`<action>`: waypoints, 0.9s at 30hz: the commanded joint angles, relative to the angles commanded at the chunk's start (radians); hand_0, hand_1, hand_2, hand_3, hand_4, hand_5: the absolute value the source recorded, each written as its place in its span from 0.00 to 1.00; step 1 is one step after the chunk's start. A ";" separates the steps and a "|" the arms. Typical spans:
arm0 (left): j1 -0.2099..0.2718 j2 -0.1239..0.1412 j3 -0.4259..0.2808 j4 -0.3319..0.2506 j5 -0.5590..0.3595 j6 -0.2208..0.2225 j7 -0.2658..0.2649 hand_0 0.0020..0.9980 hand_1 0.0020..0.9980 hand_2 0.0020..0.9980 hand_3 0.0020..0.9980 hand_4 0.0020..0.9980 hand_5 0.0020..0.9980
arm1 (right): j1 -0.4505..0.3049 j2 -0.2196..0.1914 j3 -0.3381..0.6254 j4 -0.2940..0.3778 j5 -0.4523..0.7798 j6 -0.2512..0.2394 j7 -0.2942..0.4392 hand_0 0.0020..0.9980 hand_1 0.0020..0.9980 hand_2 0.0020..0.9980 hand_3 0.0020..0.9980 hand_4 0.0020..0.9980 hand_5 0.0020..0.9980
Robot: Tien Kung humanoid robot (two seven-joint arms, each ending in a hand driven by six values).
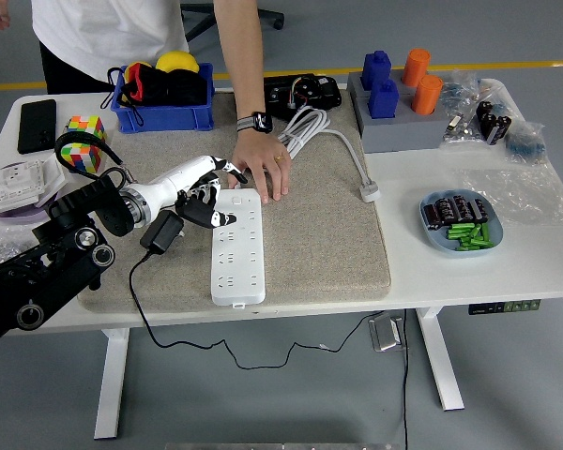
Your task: Pull the plug out,throw it away,press the button
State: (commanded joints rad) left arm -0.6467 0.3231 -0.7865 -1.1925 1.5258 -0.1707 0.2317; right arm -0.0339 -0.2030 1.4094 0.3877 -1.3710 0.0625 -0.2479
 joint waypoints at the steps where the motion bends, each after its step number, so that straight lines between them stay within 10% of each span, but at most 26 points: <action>1: -0.004 -0.001 0.003 0.004 0.003 -0.016 0.012 0.04 0.04 0.15 0.78 0.35 0.00 | 0.000 0.000 0.000 0.000 0.000 0.000 0.000 0.79 0.74 0.74 0.74 0.79 0.76; 6: -0.035 -0.005 0.044 0.022 0.020 -0.048 0.042 0.04 0.04 0.15 0.78 0.35 0.00 | 0.003 0.001 0.001 0.001 0.002 0.000 0.000 0.79 0.74 0.74 0.74 0.79 0.76; 7: -0.041 -0.006 0.052 0.026 0.022 -0.047 0.045 0.04 0.01 0.15 0.79 0.12 0.00 | 0.003 0.000 0.001 0.002 0.002 0.000 0.000 0.79 0.74 0.74 0.74 0.79 0.76; 27: -0.175 -0.058 0.168 0.172 0.068 -0.045 0.118 0.04 0.00 0.15 0.79 0.11 0.00 | 0.005 -0.004 -0.003 0.001 0.004 0.000 0.000 0.79 0.74 0.74 0.74 0.79 0.76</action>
State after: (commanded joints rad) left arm -0.8219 0.2646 -0.6182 -1.0204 1.5941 -0.2160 0.3496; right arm -0.0293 -0.2070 1.4064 0.3887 -1.3673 0.0627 -0.2478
